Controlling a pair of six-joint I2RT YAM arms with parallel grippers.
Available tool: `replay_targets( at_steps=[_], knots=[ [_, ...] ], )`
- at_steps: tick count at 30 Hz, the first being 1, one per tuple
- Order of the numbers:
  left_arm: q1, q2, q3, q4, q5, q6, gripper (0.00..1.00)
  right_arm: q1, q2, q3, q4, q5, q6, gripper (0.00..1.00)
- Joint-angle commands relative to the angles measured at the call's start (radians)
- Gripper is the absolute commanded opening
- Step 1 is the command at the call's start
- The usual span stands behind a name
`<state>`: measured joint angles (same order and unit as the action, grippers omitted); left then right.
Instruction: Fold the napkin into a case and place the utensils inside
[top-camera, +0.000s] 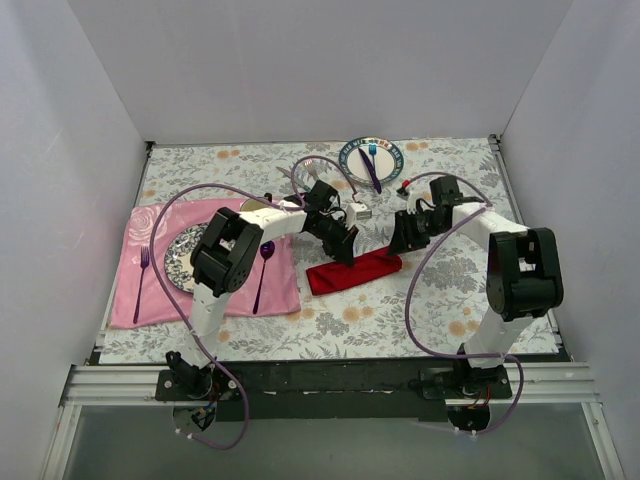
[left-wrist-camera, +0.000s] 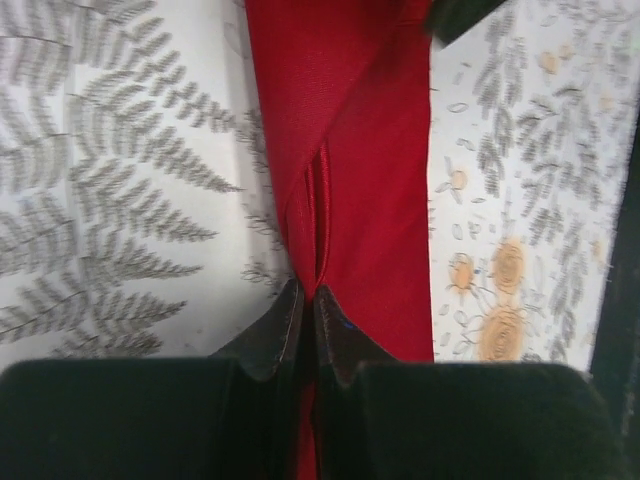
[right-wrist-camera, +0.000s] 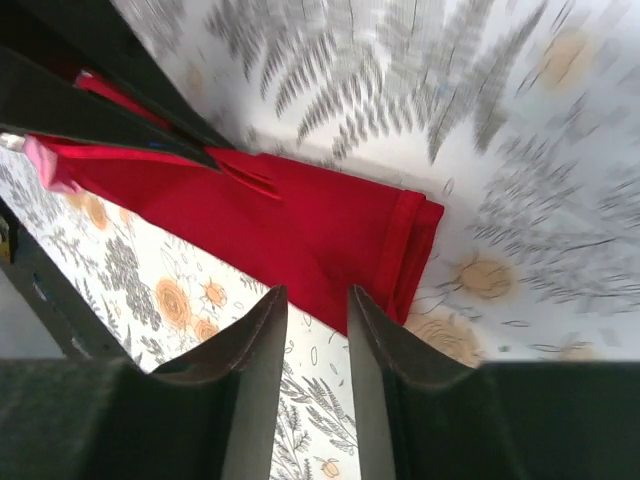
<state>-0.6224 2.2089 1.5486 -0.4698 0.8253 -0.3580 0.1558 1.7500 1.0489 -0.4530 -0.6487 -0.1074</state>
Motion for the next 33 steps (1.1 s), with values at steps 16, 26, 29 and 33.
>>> replay_targets(
  at_steps=[16,26,29,33],
  knots=[
    [-0.051,-0.218,0.088,0.108,-0.503,0.320,0.00,-0.208,-0.103,0.316,-0.187,0.038,-0.058,0.62],
    [-0.213,-0.299,-0.166,0.328,-0.736,0.413,0.00,-0.208,-0.084,0.327,-0.171,0.046,-0.061,0.63],
    [-0.249,-0.314,-0.231,0.362,-0.758,0.387,0.00,-0.208,-0.070,0.336,-0.179,0.034,-0.066,0.63],
    [-0.289,-0.331,-0.289,0.364,-0.767,0.340,0.00,-0.206,-0.057,0.341,-0.188,0.017,-0.071,0.63]
  ],
)
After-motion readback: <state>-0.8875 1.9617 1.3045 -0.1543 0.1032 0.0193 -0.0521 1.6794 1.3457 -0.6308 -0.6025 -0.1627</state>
